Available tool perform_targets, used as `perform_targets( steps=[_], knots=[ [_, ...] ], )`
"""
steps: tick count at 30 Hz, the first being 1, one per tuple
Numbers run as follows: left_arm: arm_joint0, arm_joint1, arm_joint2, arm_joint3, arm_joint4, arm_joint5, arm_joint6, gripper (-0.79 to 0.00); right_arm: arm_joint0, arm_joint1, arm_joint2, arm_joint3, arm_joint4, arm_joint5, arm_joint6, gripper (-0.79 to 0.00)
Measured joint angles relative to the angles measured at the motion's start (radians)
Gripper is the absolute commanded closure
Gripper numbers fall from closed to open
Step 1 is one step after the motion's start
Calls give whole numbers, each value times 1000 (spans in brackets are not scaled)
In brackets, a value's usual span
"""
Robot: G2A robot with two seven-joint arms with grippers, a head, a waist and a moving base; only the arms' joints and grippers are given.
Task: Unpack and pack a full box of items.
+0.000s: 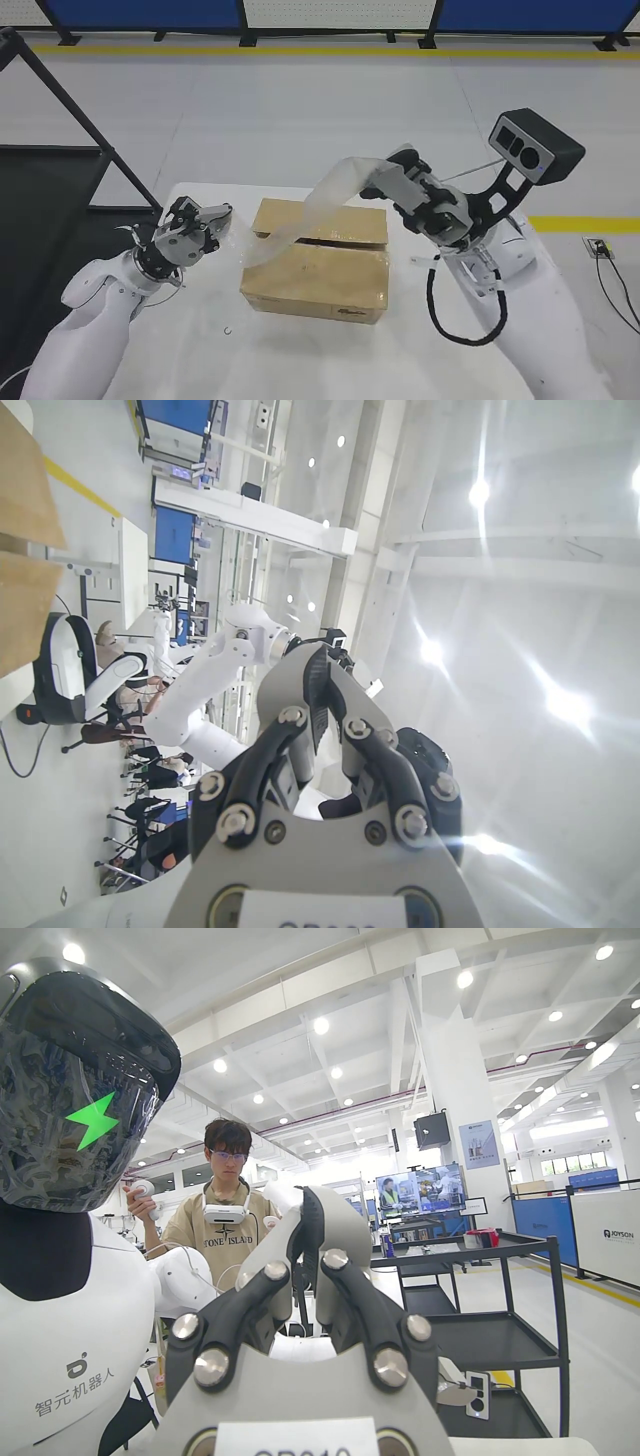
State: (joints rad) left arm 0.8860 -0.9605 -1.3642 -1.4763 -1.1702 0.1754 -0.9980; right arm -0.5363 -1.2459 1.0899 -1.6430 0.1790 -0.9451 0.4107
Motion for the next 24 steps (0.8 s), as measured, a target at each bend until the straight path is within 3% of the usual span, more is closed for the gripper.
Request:
perform_targets(
  steps=[7,15,18,24],
  knots=[
    [-9,-13,-2,49,-101,48,117,0,33,3,-35,60,-11,-69,134,0],
    [9,-23,-21,98,-170,53,218,0,30,20,5,90,7,-67,336,0],
    [25,-27,-25,96,-188,58,245,0,41,18,4,162,21,-67,368,0],
    [44,-29,-34,104,-185,50,294,0,42,17,3,160,21,-67,367,0]
  ],
)
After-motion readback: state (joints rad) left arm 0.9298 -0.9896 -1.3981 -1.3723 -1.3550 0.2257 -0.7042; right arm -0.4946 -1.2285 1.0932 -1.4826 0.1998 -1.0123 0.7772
